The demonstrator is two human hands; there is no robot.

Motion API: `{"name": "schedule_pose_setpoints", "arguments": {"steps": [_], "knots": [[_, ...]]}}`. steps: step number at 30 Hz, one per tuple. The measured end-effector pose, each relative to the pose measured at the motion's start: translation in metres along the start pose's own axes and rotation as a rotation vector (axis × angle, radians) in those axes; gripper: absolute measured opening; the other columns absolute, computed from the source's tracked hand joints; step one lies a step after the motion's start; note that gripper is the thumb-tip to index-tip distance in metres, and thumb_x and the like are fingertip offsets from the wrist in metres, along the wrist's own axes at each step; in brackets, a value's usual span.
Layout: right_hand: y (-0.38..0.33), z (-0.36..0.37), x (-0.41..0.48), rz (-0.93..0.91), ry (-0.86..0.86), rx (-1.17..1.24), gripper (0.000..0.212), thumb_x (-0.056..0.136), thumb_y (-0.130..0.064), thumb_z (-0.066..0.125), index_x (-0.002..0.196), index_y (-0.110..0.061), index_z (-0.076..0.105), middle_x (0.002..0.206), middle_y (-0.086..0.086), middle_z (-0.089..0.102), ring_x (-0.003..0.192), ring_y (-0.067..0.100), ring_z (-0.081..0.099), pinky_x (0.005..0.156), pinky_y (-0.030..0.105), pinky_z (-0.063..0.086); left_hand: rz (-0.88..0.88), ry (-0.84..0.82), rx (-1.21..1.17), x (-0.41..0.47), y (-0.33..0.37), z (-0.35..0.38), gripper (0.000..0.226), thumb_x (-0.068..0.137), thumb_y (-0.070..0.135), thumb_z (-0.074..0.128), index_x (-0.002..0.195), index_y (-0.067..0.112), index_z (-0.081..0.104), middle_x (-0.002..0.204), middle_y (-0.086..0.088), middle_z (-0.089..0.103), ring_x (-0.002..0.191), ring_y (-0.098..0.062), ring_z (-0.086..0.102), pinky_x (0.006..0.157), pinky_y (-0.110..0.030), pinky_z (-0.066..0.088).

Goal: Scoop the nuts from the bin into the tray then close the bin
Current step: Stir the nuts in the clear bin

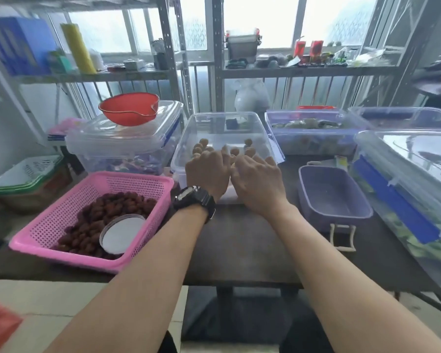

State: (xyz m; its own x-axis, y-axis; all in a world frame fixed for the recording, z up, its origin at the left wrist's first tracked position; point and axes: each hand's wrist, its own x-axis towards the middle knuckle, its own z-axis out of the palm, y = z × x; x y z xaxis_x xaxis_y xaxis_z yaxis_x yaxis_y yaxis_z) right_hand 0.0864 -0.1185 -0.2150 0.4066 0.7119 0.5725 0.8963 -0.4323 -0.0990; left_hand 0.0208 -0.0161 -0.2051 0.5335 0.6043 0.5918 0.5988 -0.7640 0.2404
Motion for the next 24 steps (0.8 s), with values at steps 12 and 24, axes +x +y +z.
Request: {"name": "schedule_pose_setpoints", "arguments": {"steps": [12, 24], "knots": [[0.005, -0.002, 0.002, -0.017, -0.033, -0.022, 0.033, 0.093, -0.037, 0.025, 0.09, -0.028, 0.055, 0.09, -0.009, 0.062, 0.089, 0.014, 0.057, 0.08, 0.032, 0.034, -0.03, -0.136, -0.023, 0.002, 0.005, -0.018, 0.045, 0.105, 0.037, 0.029, 0.099, 0.015, 0.068, 0.104, -0.01, 0.073, 0.098, -0.03, 0.068, 0.082, -0.034, 0.047], [0.004, -0.002, 0.006, 0.001, 0.043, 0.034, 0.013, 0.087, -0.035, 0.042, 0.083, -0.03, 0.054, 0.079, -0.013, 0.058, 0.078, 0.009, 0.058, 0.075, 0.028, 0.027, -0.883, -0.312, -1.256, 0.097, -0.061, -0.07, 0.047, 0.101, 0.05, 0.04, 0.114, 0.006, 0.052, 0.09, -0.013, 0.067, 0.066, -0.025, 0.065, 0.055, -0.03, 0.053]]}}
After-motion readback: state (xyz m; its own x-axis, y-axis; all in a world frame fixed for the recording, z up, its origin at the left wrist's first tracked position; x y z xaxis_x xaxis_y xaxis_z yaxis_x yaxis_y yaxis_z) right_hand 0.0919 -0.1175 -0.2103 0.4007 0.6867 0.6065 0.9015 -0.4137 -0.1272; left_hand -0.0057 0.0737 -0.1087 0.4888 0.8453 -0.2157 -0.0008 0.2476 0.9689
